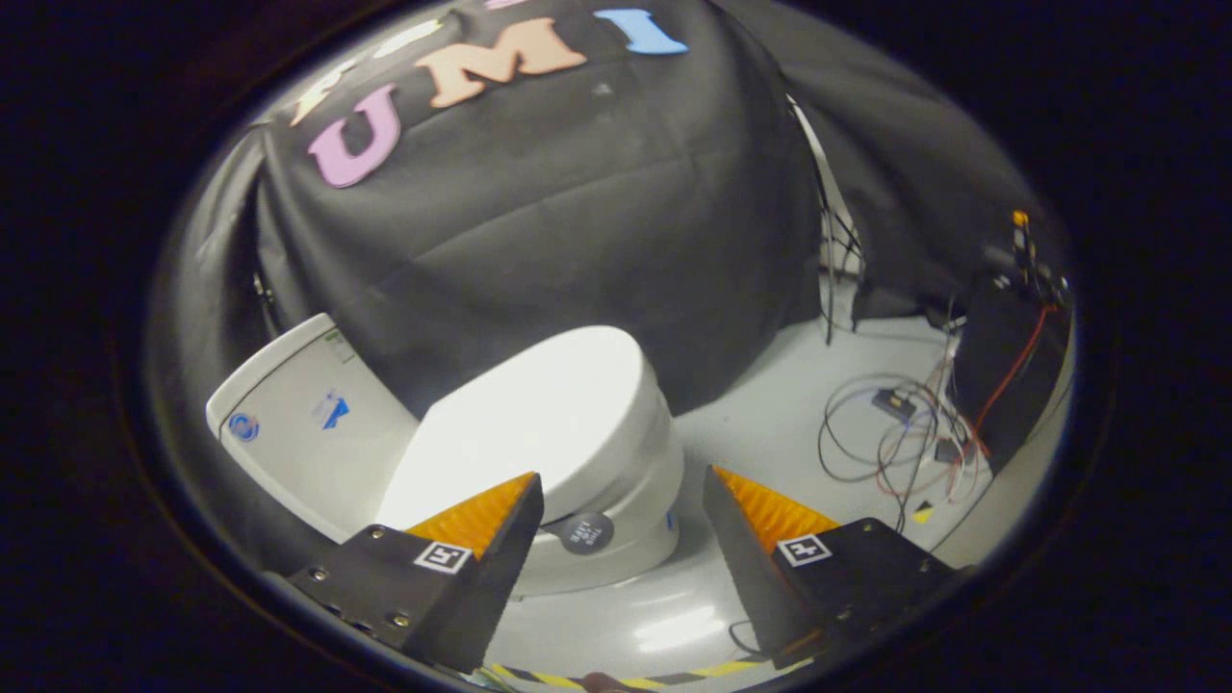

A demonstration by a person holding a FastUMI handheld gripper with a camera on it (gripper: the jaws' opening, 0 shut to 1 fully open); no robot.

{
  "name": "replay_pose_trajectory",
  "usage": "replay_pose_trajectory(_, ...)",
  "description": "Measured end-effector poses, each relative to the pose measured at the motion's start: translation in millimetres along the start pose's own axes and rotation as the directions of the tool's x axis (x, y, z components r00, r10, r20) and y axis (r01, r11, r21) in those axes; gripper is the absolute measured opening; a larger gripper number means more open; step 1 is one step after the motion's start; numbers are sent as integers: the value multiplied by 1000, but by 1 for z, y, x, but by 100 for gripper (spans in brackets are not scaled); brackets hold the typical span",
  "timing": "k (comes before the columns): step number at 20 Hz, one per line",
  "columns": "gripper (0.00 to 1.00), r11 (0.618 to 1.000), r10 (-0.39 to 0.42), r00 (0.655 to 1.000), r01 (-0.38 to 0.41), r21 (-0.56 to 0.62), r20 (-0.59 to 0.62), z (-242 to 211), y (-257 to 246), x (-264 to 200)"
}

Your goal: Open the toilet lid.

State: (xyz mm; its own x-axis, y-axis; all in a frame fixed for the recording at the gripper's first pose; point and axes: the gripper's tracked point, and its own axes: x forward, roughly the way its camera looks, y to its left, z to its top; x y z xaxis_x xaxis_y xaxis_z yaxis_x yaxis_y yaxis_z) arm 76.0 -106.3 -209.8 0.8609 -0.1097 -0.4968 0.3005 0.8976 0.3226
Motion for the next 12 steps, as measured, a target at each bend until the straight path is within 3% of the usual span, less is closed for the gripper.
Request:
replay_pose_trajectory(3,97,994,-8,998,16,112,-70,-19,-13,10)
replay_pose_trajectory(7,92,969,59,989,-23,247,-138,-39,-3,15)
replay_pose_trajectory(12,85,871,176,963,-57,487,-204,-59,18,28)
